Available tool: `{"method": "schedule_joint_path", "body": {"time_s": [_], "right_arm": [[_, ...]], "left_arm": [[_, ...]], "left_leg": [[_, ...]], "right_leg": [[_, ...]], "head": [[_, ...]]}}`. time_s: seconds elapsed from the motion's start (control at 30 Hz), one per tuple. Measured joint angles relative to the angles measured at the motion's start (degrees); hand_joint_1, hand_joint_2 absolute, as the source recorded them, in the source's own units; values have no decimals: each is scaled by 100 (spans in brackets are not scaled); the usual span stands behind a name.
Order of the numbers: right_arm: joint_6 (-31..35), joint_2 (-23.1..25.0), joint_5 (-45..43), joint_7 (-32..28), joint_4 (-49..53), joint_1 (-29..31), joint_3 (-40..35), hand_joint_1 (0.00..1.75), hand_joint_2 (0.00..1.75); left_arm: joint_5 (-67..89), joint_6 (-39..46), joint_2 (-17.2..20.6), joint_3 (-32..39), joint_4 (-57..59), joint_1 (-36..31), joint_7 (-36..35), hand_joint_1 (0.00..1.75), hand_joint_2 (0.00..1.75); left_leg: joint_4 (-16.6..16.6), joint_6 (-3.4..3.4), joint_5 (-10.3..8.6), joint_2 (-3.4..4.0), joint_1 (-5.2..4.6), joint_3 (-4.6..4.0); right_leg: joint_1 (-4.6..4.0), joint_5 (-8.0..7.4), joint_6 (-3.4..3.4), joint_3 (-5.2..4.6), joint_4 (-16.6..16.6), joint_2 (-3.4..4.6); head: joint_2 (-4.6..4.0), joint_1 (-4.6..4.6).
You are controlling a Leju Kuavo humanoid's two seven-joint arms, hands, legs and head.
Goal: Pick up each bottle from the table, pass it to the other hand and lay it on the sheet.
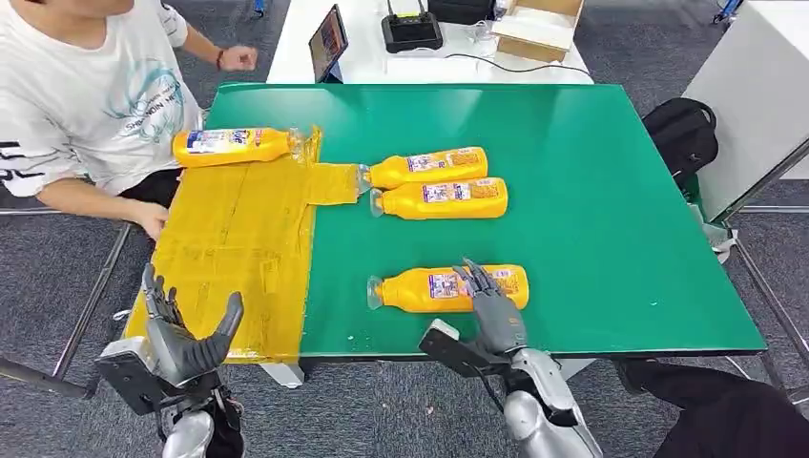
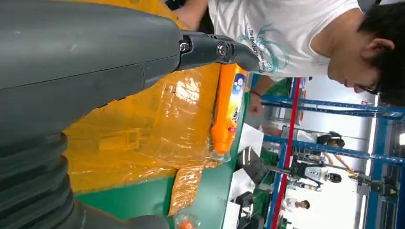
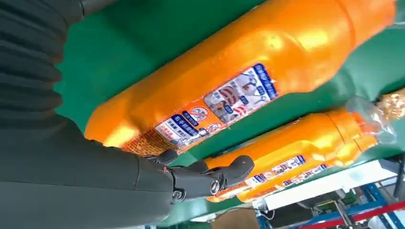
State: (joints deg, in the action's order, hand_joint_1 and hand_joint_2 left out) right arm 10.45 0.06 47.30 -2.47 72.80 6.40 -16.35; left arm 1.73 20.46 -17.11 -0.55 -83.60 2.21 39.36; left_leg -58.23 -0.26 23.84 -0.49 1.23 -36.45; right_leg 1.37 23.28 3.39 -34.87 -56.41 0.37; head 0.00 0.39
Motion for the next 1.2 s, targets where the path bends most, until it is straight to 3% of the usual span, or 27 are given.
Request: {"method": "schedule_joint_path", "body": {"time_s": [1.2], "right_arm": [[-394, -332, 118, 225, -1060, 932, -188, 0, 175]], "left_arm": [[-2, -170, 0, 0, 398, -142, -98, 0, 175]], "left_leg": [[-1, 2, -3, 0, 0, 3]], "right_leg": [[0, -2, 1, 4, 0, 0]], "head": [[0, 0]]}}
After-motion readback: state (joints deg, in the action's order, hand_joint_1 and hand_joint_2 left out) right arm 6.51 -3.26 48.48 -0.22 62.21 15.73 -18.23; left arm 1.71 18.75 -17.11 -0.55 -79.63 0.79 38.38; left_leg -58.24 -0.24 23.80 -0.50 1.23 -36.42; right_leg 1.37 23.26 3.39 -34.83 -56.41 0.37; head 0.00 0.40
